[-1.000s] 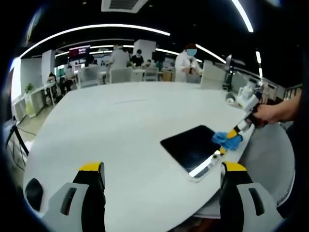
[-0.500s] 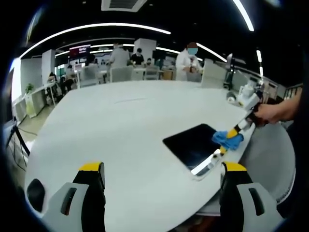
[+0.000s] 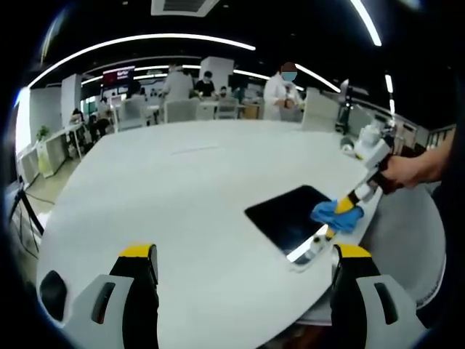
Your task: Wipe the mirror surface with the cleaning cloth until all visible marks leave the cleaned area.
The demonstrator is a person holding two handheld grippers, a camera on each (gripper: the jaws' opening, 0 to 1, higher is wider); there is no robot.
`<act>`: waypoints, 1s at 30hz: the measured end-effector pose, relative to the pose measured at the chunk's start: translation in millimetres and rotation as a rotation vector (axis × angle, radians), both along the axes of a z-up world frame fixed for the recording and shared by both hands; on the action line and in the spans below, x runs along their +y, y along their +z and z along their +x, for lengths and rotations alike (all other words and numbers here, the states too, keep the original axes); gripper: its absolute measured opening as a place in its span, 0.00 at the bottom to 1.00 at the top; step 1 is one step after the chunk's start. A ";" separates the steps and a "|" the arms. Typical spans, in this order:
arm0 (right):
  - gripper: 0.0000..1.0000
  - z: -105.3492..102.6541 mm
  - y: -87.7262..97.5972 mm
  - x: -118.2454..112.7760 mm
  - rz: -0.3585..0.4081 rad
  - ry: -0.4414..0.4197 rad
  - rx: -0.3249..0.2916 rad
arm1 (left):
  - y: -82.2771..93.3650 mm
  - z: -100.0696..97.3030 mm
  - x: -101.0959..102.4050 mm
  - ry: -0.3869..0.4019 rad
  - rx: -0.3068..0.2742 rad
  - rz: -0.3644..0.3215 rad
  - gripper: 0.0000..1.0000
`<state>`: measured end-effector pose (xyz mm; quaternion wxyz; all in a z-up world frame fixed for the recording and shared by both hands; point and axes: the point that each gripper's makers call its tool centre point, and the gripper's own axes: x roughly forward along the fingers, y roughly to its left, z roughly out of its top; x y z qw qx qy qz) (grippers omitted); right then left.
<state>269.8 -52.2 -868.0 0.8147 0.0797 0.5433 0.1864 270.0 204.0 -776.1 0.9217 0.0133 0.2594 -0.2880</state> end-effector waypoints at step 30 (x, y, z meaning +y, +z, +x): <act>0.00 9.9 0.5 70.3 0.025 0.084 0.011 | -3.9 0.0 5.5 0.002 0.004 0.006 1.00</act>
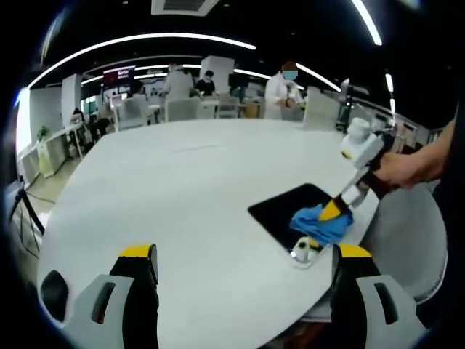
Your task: Wipe the mirror surface with the cleaning cloth until all visible marks leave the cleaned area.
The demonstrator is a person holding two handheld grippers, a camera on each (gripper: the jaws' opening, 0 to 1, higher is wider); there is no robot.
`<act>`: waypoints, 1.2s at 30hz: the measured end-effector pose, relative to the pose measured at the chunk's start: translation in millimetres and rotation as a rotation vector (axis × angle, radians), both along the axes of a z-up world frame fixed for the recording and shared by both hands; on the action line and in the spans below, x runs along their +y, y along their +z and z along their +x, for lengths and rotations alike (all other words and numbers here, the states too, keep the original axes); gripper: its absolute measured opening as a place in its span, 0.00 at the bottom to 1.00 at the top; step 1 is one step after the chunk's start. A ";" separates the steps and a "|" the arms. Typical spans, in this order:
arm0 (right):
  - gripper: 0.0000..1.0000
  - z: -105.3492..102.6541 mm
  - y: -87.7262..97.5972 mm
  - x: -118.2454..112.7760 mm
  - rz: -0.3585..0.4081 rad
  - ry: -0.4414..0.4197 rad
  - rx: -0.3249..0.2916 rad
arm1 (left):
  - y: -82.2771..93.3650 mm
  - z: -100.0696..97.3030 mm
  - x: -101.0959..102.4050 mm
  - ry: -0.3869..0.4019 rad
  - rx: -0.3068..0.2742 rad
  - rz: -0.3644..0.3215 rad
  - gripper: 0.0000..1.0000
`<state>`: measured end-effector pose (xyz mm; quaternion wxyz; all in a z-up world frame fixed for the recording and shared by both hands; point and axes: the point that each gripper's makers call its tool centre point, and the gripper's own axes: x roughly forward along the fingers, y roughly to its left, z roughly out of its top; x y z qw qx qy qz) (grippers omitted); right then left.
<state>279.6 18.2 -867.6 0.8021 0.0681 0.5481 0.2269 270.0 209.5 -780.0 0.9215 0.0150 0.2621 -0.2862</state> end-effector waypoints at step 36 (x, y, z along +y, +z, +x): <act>0.00 4.3 0.0 66.1 0.016 0.126 0.010 | -6.1 -5.0 1.9 0.010 0.017 -0.012 1.00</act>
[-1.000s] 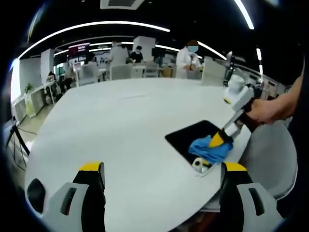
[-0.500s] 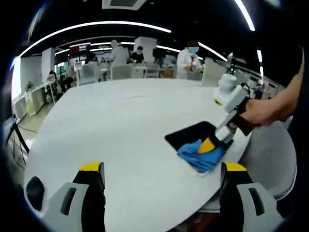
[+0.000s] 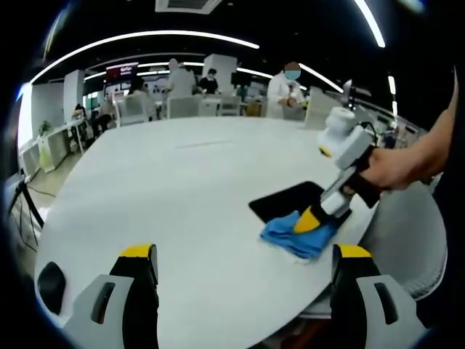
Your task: Wipe the mirror surface with the cleaning cloth until all visible marks leave the cleaned area.
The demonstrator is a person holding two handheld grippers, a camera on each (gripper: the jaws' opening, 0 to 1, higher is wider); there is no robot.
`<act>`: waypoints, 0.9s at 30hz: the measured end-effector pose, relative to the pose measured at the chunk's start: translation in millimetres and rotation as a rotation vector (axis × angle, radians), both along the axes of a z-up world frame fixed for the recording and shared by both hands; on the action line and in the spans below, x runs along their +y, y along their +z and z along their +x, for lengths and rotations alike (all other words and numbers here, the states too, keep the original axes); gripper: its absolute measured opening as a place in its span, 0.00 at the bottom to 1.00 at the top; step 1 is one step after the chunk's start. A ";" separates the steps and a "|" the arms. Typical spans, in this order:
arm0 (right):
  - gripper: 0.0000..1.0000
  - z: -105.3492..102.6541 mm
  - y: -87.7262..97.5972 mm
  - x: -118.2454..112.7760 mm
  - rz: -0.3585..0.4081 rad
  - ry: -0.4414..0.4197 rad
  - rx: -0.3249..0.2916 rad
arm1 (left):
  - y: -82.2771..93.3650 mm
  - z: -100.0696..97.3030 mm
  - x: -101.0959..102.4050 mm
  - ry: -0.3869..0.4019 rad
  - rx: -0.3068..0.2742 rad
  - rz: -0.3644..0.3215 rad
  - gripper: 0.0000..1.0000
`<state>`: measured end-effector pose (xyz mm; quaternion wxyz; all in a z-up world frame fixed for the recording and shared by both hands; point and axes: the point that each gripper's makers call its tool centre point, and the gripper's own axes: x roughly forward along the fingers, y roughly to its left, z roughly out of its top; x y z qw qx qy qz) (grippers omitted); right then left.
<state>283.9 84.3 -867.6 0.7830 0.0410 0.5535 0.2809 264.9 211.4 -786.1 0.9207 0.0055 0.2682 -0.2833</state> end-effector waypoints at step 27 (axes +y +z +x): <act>0.00 35.9 0.3 0.7 0.009 -0.051 0.015 | -3.3 0.5 10.8 -0.010 0.021 0.020 1.00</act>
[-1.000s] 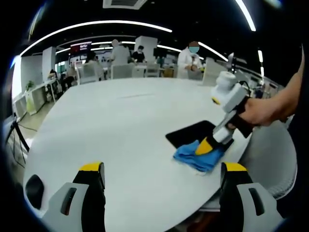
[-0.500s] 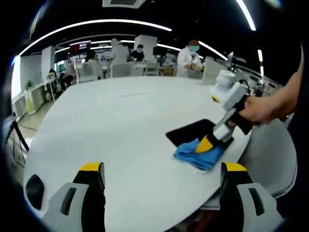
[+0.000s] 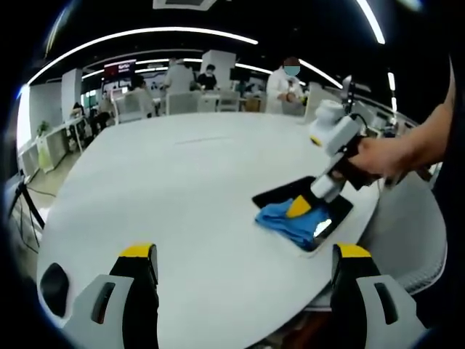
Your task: Wipe the mirror surface with the cleaning cloth until all visible marks leave the cleaned area.
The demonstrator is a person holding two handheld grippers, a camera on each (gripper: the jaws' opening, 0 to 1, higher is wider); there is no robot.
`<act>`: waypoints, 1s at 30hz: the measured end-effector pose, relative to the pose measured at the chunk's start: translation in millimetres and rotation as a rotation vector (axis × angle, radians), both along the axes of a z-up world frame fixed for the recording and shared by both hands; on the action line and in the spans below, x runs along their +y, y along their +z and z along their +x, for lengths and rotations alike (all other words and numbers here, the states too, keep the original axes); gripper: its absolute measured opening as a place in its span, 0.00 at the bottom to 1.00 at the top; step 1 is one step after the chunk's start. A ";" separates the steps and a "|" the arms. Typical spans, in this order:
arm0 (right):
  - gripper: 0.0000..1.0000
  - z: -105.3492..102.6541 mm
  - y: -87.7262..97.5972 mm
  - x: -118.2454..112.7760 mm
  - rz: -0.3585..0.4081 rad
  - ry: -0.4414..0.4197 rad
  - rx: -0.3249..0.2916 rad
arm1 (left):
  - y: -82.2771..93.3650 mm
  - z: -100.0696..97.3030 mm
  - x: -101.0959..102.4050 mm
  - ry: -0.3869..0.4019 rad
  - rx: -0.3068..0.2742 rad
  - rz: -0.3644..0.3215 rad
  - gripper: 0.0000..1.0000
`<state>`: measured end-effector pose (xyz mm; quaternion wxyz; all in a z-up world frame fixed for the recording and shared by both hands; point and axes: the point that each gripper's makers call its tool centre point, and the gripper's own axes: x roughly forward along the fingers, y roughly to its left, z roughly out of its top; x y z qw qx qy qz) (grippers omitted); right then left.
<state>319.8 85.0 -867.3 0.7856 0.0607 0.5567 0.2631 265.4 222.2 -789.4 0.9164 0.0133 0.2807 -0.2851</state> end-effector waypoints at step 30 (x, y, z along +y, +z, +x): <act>0.00 59.1 -1.0 6.5 -0.039 0.041 -0.057 | -5.1 -1.3 -4.5 0.006 0.012 -0.007 1.00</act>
